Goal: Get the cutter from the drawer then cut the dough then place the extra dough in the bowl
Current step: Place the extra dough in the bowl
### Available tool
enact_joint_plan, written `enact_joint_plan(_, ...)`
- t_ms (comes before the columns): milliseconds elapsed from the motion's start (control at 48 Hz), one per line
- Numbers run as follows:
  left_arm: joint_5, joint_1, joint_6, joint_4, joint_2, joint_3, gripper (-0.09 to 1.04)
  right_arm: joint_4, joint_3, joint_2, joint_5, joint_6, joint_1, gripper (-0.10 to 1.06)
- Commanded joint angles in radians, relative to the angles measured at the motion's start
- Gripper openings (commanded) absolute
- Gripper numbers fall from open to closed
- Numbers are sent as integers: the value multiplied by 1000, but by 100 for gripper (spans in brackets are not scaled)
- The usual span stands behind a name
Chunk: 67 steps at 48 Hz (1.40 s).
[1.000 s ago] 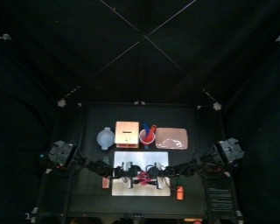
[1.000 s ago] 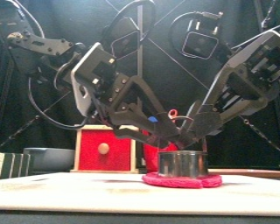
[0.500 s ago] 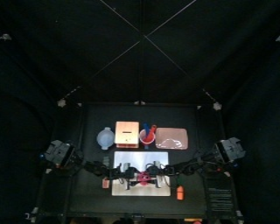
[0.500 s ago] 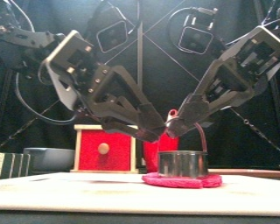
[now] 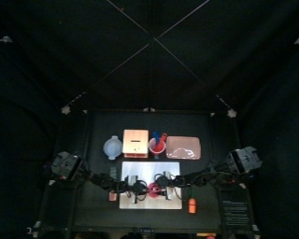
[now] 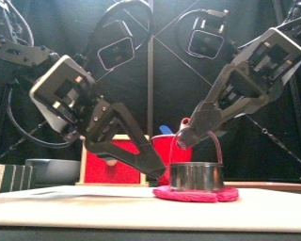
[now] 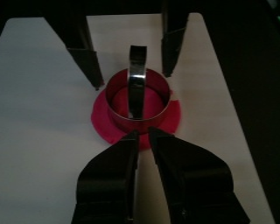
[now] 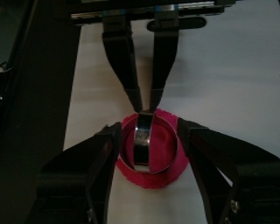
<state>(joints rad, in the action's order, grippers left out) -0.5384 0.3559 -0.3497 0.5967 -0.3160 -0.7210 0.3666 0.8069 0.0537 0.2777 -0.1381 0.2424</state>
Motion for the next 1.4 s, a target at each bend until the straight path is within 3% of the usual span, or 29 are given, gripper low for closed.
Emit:
enact_joint_plan(21, -8, -17, 2, 2, 9, 26, 59, -2, -20, -41, 0, 2, -5, 88)
enact_joint_plan(500, 98, -28, 6, 6, -37, 48, 58, 17, -78, -29, -146, 5, -5, 84)
enact_joint_plan(771, 104, -28, 6, 17, -37, 48, 58, -11, -97, -23, -164, 6, -14, 55)
enact_joint_plan(917, 106, -28, 6, 25, -37, 44, 58, -12, -103, -28, -192, 5, -21, 46)
enact_joint_plan(1125, 110, -28, 6, 31, -37, 43, 58, -31, -112, -69, -219, 5, -41, 45)
enact_joint_plan(1396, 121, -28, 6, 35, -37, 41, 58, -80, -92, -221, -273, 5, -91, 45)
